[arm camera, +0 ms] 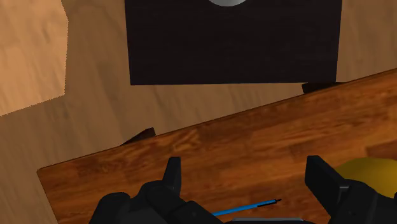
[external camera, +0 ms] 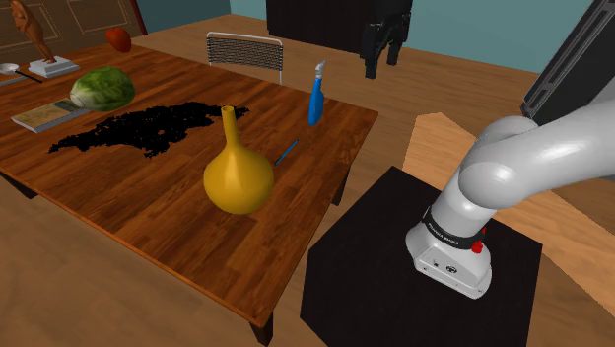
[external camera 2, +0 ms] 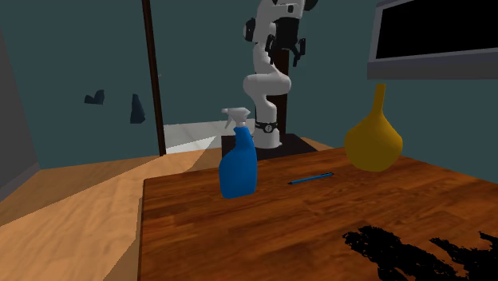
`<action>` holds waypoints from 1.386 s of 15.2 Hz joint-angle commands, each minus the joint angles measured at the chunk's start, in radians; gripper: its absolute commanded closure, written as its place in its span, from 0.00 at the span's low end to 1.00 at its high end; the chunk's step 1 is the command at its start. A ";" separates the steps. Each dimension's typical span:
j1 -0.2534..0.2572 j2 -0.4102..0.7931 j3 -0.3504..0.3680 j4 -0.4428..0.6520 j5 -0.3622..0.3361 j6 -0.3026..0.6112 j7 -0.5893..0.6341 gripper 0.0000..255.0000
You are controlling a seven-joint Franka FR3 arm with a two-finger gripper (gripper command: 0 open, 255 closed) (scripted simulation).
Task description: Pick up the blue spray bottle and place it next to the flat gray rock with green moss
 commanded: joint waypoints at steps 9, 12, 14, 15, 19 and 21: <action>-0.076 0.363 -0.020 0.194 0.065 0.104 0.175 0.00; -0.100 0.491 -0.036 0.281 0.091 0.124 0.232 0.00; -0.114 0.575 -0.049 0.342 0.110 0.133 0.267 0.00; -0.121 0.616 -0.056 0.373 0.120 0.136 0.284 0.00; -0.151 0.777 -0.087 0.504 0.165 0.139 0.347 0.00; -0.167 0.856 -0.102 0.573 0.190 0.135 0.376 0.00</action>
